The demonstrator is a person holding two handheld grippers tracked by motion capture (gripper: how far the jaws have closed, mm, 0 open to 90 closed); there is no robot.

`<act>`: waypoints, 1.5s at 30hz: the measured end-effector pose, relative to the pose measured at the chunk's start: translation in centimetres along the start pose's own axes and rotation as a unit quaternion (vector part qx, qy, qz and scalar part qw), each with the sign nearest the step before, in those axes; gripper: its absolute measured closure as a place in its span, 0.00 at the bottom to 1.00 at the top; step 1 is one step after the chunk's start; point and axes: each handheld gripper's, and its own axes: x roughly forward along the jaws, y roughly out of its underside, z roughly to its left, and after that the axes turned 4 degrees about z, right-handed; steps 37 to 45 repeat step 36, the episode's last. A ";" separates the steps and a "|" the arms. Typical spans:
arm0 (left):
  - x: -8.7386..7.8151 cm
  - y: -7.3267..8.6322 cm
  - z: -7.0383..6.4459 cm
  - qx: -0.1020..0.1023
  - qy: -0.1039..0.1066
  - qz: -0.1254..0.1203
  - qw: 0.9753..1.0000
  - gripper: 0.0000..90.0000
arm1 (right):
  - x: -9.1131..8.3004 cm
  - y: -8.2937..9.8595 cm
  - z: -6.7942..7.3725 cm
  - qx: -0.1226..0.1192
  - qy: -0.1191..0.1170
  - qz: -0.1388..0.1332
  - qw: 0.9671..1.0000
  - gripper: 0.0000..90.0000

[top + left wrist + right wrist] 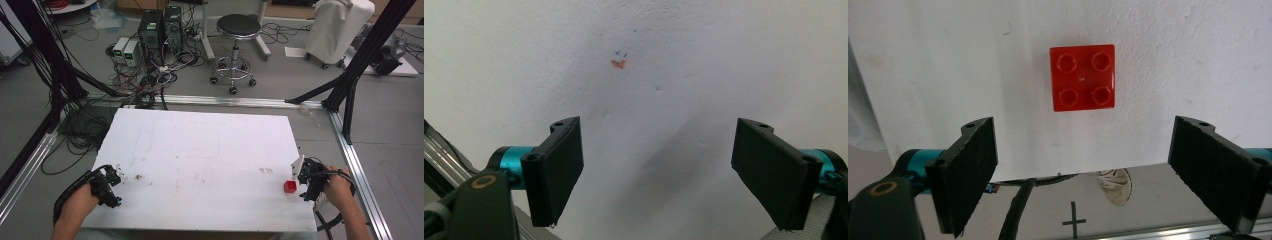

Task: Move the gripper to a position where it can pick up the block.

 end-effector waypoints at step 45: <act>0.2 -0.3 -0.2 0.004 -0.001 0.002 1.000 0.23 | 3.7 -2.5 -0.5 -0.042 -0.031 0.012 0.999 0.13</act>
